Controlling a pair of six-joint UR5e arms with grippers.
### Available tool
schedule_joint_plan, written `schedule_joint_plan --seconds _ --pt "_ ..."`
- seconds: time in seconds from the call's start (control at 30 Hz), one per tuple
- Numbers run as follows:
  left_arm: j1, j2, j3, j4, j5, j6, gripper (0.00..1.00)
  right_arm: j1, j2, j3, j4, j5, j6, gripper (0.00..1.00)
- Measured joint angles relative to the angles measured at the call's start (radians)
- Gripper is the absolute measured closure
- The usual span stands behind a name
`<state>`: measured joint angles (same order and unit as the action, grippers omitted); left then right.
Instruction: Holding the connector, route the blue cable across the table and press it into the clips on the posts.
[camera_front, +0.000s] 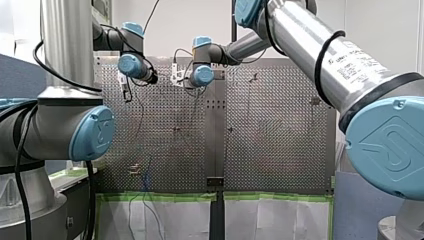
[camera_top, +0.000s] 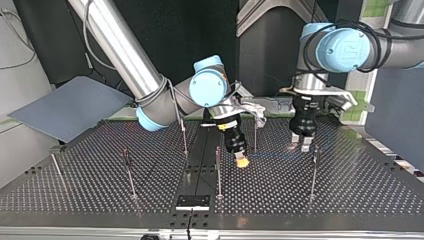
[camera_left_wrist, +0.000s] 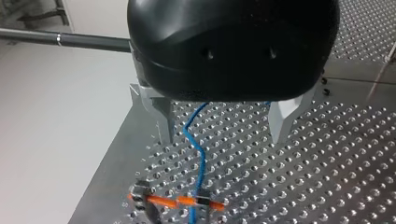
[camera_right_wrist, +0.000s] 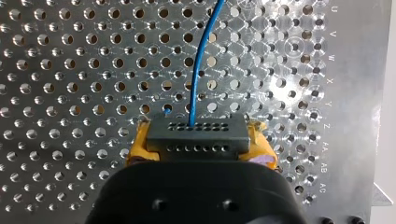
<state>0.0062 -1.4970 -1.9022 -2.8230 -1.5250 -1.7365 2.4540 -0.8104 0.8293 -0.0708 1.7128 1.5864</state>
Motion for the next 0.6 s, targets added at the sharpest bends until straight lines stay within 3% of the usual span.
schedule_joint_plan --seconds 0.3,0.6 --pt "-0.028 -0.016 0.04 0.018 -0.036 0.012 0.0 0.0 0.001 0.0 0.0 -0.008 0.0 1.0" --pt "-0.064 -0.089 0.113 -0.003 -0.097 0.057 0.0 -0.001 0.001 0.0 0.0 -0.012 0.001 1.0"
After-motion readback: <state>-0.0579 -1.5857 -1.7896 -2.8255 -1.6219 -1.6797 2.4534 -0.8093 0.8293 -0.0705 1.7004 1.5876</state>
